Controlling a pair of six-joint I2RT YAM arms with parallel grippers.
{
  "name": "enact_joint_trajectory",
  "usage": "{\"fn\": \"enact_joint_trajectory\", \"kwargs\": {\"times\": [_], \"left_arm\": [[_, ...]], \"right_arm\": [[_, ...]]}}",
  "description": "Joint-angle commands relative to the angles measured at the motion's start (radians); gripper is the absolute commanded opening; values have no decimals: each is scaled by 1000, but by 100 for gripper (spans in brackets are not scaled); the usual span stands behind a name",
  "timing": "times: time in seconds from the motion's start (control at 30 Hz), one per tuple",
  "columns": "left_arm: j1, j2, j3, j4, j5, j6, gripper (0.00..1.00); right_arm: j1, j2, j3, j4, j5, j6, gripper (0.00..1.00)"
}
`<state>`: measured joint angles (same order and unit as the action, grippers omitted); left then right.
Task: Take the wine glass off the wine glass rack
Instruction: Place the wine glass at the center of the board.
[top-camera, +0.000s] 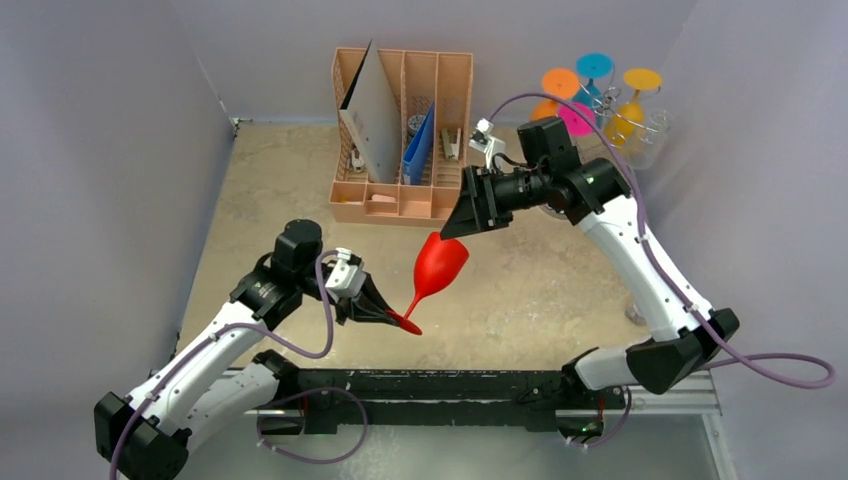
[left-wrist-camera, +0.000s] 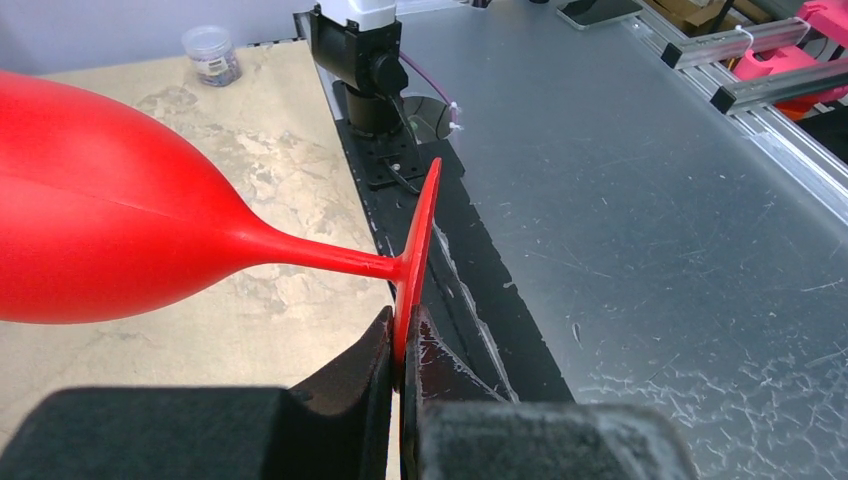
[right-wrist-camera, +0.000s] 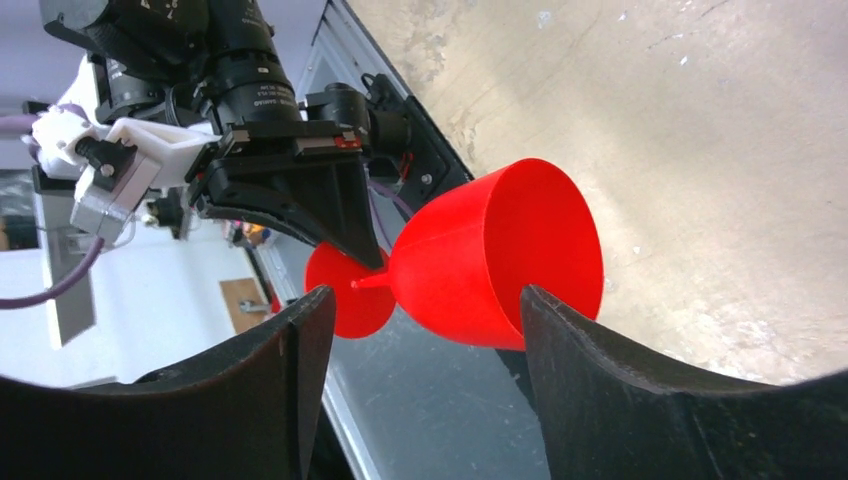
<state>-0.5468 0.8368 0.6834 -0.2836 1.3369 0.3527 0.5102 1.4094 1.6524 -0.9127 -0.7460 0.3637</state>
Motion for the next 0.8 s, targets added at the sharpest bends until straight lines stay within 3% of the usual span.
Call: {"fn": "enact_joint_trajectory", "kwargs": {"times": [0.0,0.1,0.23,0.37,0.5,0.63,0.77], "left_arm": [[-4,9,38,10,45,49,0],[-4,12,36,16,48,49,0],[-4,22,33,17,46,51,0],[-3,28,33,-2,42,64,0],[-4,22,43,-41,45,85,0],[-4,23,43,-70,39,104,0],[-5,29,42,-74,30,108,0]], "right_arm": [[3,7,-103,145,-73,113,67],[6,23,-147,196,-203,153,58],[7,-4,-209,304,-265,208,44],[7,-21,-235,372,-303,258,40],[7,-17,-225,315,-383,253,36],[7,-25,-219,311,-354,244,32],[7,-37,-211,292,-332,244,22]]}}
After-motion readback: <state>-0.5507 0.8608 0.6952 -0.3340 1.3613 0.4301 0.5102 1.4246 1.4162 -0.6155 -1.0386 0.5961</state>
